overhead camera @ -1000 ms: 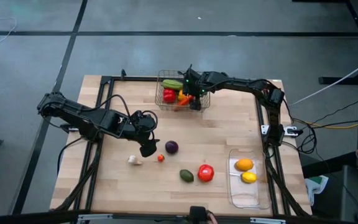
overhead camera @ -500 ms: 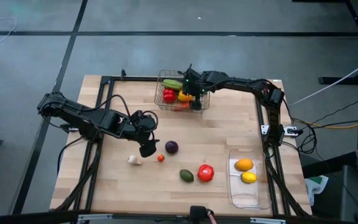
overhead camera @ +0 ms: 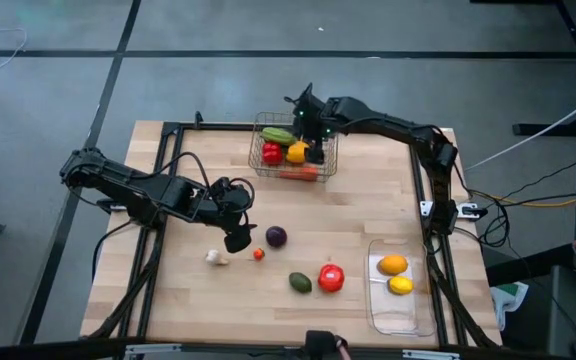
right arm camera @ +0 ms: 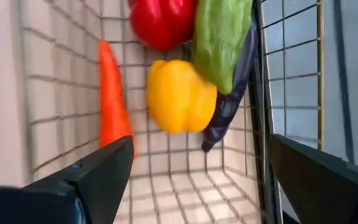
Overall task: Sort produce into baskets
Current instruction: Put the white garlic into the wire basket
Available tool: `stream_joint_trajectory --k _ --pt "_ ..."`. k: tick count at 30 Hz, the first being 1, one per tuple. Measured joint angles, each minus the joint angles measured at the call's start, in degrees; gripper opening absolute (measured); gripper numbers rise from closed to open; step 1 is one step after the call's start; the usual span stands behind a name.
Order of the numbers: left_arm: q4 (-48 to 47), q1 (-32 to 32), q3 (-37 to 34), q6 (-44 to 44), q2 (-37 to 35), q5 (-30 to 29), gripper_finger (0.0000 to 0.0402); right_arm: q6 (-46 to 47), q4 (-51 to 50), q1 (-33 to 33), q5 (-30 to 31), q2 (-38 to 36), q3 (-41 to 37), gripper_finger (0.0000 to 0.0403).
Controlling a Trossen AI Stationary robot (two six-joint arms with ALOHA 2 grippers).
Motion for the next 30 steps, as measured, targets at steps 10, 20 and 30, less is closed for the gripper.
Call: stream_joint_trajectory --k 10,20,30 --pt "-0.3 -0.5 0.0 0.2 0.0 0.1 0.0335 3.1 -12.9 2.3 -8.0 -0.8 11.5 0.0367" --pt "-10.3 -4.8 0.0 -6.1 0.0 2.2 0.0335 3.1 -13.1 11.2 -8.4 -1.6 11.2 0.0367" --pt "-16.2 -11.5 -5.6 -12.1 0.0 4.5 0.0335 4.7 -18.3 19.9 -8.4 -1.6 11.0 0.0367"
